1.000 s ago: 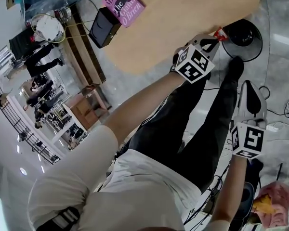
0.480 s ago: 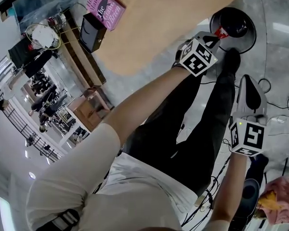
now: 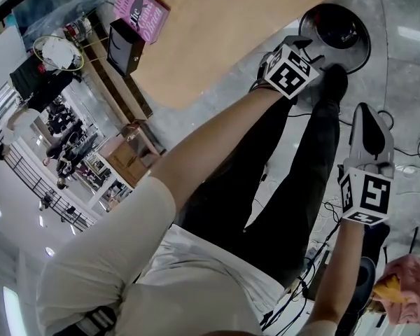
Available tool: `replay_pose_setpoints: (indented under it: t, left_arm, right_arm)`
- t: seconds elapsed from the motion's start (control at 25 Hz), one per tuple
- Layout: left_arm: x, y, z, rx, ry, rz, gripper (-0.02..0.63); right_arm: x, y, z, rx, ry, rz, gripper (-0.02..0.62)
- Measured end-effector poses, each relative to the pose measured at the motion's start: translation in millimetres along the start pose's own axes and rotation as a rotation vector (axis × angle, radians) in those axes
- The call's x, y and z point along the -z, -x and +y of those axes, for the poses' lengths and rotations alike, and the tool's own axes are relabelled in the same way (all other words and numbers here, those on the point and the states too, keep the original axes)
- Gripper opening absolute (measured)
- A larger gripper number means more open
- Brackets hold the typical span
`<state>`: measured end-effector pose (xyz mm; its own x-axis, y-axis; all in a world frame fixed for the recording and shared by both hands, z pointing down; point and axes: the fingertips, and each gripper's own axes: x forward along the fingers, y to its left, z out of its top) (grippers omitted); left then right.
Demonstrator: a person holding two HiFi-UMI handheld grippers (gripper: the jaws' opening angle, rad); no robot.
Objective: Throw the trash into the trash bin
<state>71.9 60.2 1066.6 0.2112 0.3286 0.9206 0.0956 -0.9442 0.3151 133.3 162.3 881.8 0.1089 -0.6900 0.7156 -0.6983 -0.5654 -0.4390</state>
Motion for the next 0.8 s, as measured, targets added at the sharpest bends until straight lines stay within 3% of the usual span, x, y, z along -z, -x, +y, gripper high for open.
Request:
replay_pose_setpoints:
  t: [0.48, 0.8]
  left_arm:
    - [-12, 27, -8, 0.023, 0.004, -0.065, 0.219]
    - [-18, 87, -20, 0.032, 0.012, -0.146, 0.219]
  right_arm:
    - [-12, 1, 3, 0.002, 0.055, 0.001, 0.011]
    - [-28, 17, 31, 0.005, 0.120, -0.006, 0.011]
